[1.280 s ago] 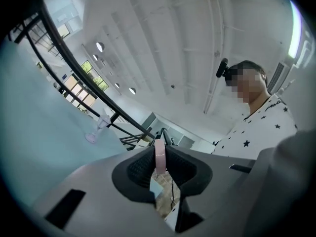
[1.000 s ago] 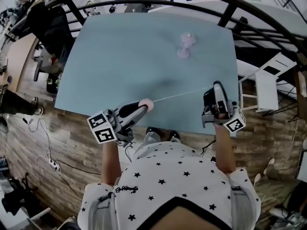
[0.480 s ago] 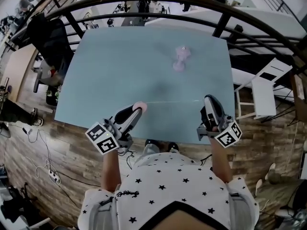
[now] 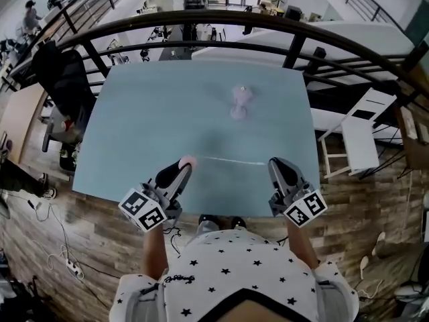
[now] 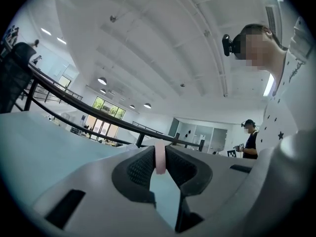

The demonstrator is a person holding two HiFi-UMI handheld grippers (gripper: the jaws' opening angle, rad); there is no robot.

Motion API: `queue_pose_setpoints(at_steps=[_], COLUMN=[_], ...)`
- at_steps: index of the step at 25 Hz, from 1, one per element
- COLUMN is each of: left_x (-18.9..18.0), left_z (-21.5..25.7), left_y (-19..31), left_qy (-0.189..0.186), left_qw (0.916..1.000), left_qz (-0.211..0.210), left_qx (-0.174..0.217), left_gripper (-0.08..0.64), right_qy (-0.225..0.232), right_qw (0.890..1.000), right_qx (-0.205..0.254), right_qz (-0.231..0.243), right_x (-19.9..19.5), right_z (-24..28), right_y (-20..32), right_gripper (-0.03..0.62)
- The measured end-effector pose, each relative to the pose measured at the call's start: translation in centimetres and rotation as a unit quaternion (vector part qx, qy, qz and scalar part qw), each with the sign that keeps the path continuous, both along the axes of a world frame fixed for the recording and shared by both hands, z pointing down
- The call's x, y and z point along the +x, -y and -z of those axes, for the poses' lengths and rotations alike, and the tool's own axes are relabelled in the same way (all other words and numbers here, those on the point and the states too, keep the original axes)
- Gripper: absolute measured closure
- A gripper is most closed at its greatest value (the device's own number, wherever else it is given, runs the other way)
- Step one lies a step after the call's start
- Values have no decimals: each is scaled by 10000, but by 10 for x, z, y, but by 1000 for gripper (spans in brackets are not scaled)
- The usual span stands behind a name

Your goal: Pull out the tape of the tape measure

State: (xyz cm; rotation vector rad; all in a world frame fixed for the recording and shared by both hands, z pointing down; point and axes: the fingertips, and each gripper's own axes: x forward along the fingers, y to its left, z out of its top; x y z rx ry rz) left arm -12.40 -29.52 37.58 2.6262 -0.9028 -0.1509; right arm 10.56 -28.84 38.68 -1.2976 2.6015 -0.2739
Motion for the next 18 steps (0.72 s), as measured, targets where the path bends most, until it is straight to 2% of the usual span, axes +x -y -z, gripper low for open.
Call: queue_pose_setpoints(at_steps=[9,18], left_x=[17,19], left_z=[-1,-2], left_y=[3,3], left_qy=[158,147], left_qw=[9997,9998], left_qz=[-136,-143], left_qx=[93,27], left_gripper=[472,472], right_qy=[-48,-111], right_qw=[9994,9993], right_qx=[-126,-160], right_qz=[-321,-323], right_x=[16,16], right_z=[-6,-9], right_y=[-4,-6], right_gripper=[589,589])
